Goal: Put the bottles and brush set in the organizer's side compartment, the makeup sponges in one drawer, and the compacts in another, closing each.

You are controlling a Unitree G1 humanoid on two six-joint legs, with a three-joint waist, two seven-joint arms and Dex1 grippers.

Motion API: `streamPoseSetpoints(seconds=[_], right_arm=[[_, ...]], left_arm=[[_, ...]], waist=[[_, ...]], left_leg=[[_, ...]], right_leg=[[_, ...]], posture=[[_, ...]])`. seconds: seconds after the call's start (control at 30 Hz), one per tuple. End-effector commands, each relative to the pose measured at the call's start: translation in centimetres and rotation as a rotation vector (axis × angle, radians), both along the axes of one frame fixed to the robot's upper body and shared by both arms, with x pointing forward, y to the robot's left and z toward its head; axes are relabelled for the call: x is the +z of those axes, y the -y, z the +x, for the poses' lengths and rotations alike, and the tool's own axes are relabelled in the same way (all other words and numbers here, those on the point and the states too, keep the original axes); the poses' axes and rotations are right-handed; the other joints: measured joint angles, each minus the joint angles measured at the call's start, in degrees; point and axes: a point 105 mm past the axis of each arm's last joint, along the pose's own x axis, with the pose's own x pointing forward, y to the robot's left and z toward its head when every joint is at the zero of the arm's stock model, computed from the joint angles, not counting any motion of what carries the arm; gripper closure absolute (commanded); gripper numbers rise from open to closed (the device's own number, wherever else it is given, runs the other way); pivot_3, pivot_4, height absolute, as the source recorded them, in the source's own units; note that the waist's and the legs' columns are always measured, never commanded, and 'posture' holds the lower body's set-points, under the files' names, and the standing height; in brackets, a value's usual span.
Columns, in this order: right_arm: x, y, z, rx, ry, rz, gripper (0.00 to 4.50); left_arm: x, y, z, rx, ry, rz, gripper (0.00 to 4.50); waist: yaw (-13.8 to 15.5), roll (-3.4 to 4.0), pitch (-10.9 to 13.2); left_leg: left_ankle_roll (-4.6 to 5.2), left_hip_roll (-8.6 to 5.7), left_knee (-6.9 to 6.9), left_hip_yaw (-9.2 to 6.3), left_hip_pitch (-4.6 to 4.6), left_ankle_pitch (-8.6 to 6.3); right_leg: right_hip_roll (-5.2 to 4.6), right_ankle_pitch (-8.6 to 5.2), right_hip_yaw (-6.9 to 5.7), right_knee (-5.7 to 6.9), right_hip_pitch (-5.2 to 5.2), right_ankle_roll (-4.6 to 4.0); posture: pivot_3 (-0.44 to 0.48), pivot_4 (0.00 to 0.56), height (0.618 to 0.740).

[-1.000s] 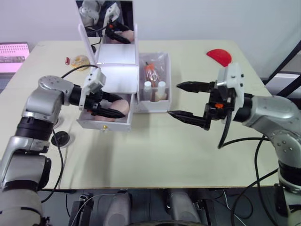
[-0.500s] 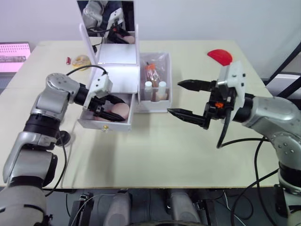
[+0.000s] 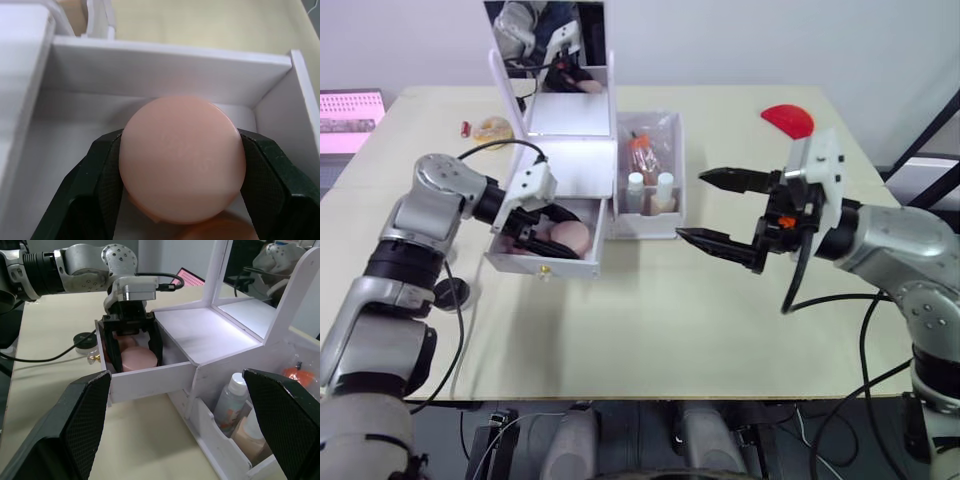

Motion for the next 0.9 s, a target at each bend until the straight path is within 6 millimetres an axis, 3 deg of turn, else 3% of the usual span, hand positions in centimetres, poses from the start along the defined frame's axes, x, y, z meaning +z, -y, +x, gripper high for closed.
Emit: streamPoseSetpoints(seconds=[0.03,0.2,0.33,0.63,0.77,0.9], right_arm=[[0.9,-0.1,-0.4,0.007,0.05,0.015,0.0],[1.0,0.0,-0.4,0.003,0.053,0.015,0.0],[0.9,0.0,-0.4,0.001,0.051,0.015,0.0],[0.9,-0.1,-0.4,-0.002,0.051,0.017,0.0],[0.9,-0.1,-0.4,-0.005,0.051,0.017,0.0],[0.9,-0.1,-0.4,-0.006,0.051,0.018,0.0]], left_arm=[[1.2,0.2,0.0,-0.02,0.045,-0.002,1.83],[1.2,-0.3,-0.1,-0.02,0.055,0.019,1.83],[2.1,0.6,-0.1,-0.03,0.047,-0.032,1.83],[2.0,1.1,-0.3,-0.048,0.037,-0.032,1.83],[2.0,1.1,-0.2,-0.042,0.041,-0.034,0.03],[2.3,1.2,0.0,-0.038,0.047,-0.039,0.03]], waist=[[0.0,0.0,0.0],[-0.1,0.0,0.0],[-0.1,0.0,0.0],[0.0,0.0,0.0],[0.0,0.0,0.0],[0.0,0.0,0.0]], left_leg=[[0.0,0.0,0.0,0.0,0.0,0.0],[0.0,0.0,-0.01,0.0,0.02,0.0],[0.0,0.0,0.0,0.0,0.01,0.0],[0.0,0.0,-0.01,-0.01,0.01,0.0],[0.0,0.0,0.0,-0.01,0.01,0.0],[0.0,0.0,0.01,-0.01,0.01,0.0]], right_leg=[[0.0,0.01,0.0,0.0,0.0,0.02],[0.0,0.01,0.0,0.01,0.0,0.03],[0.0,0.0,0.0,0.02,0.0,0.02],[0.0,0.0,0.0,0.02,0.0,0.04],[0.0,0.0,0.0,0.03,0.0,0.03],[0.0,0.0,0.0,0.04,0.0,0.03]], posture=[[0.0,0.15,0.739],[0.0,0.15,0.739],[0.0,0.15,0.739],[0.0,0.15,0.739],[0.0,0.15,0.739],[0.0,0.15,0.739]])
